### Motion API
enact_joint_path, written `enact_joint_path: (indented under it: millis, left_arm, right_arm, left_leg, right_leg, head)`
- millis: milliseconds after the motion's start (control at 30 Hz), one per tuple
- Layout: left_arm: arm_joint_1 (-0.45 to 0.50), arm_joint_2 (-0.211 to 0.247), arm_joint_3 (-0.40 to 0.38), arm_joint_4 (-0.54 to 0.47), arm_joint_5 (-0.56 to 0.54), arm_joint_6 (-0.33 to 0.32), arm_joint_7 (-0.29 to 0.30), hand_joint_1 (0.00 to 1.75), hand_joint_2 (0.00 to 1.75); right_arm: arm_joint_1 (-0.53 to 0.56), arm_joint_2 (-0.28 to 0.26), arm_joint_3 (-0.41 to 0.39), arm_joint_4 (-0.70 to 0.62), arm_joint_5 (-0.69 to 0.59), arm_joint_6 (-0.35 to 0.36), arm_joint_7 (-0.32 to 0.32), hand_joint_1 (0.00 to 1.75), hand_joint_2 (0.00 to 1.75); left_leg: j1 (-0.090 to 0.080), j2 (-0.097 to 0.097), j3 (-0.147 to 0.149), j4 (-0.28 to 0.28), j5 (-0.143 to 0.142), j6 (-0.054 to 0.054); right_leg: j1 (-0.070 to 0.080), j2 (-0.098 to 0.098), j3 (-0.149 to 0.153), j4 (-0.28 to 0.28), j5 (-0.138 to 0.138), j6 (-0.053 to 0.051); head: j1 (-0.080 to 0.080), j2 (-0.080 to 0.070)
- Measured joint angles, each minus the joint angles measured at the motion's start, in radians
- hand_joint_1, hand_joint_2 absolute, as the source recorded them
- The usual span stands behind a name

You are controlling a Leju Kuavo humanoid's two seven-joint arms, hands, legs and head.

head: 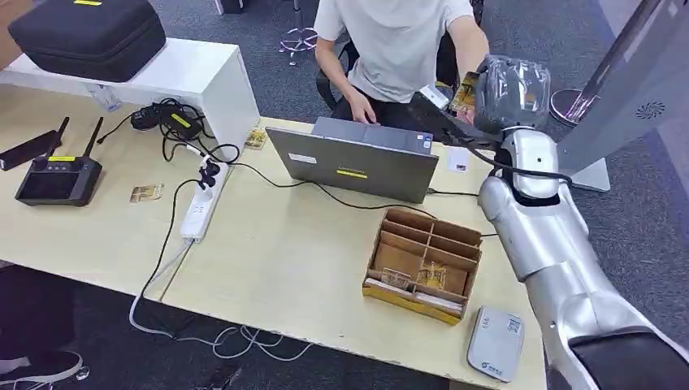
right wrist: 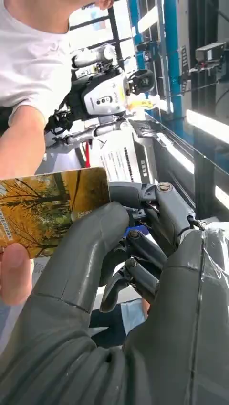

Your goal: Pass the card to the sensor for recognition and then transmit it.

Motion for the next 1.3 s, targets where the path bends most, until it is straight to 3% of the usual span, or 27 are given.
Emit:
enact_joint_path:
  millis: [267, 300, 800, 1133, 1300]
  left_arm:
    - [-0.001, -0.001, 0.0, 0.002, 0.0, 0.0, 0.0, 0.0, 1.75]
    - [-0.001, -0.001, 0.0, 0.002, 0.002, -0.003, 0.0, 0.0, 1.75]
    - [0.0, 0.002, 0.0, 0.002, 0.005, -0.005, 0.0, 0.0, 1.75]
    - [0.012, 0.025, 0.002, 0.002, 0.011, -0.008, -0.01, 0.0, 1.75]
    - [0.027, 0.031, 0.011, 0.002, 0.028, -0.006, -0.018, 0.0, 1.75]
  right_arm:
    - [-0.004, 0.0, -0.001, 0.027, 0.0, 0.0, 0.0, 1.75, 1.75]
    - [-0.004, 0.0, -0.001, 0.03, 0.001, 0.0, 0.0, 0.0, 1.75]
    - [-0.005, -0.019, -0.037, 0.078, 0.009, -0.021, 0.013, 0.0, 1.75]
    - [0.001, -0.154, -0.14, 0.136, -0.017, -0.083, 0.004, 0.0, 1.75]
    - [0.014, -0.264, -0.203, 0.156, -0.042, -0.11, 0.006, 0.0, 1.75]
  left_leg:
    - [0.0, 0.0, 0.0, 0.0, 0.0, 0.0]
    - [0.0, 0.0, 0.0, 0.0, 0.0, 0.0]
    - [0.0, 0.0, 0.0, 0.0, 0.0, 0.0]
    - [0.0, -0.001, 0.0, 0.001, 0.0, 0.0]
    - [0.0, -0.005, -0.001, 0.002, 0.0, 0.0]
  right_leg:
    - [0.0, 0.0, 0.0, 0.0, 0.0, 0.0]
    - [0.0, 0.0, 0.0, 0.0, 0.0, 0.0]
    - [0.0, 0.0, 0.0, 0.0, 0.0, 0.0]
    - [0.0, -0.001, -0.001, 0.0, 0.0, 0.0]
    - [0.0, -0.005, -0.001, -0.001, 0.0, 0.0]
  head:
    - [0.0, 0.0]
    - [0.0, 0.0]
    - [0.0, 0.0]
    - [0.0, 0.0]
    - [0.0, 0.0]
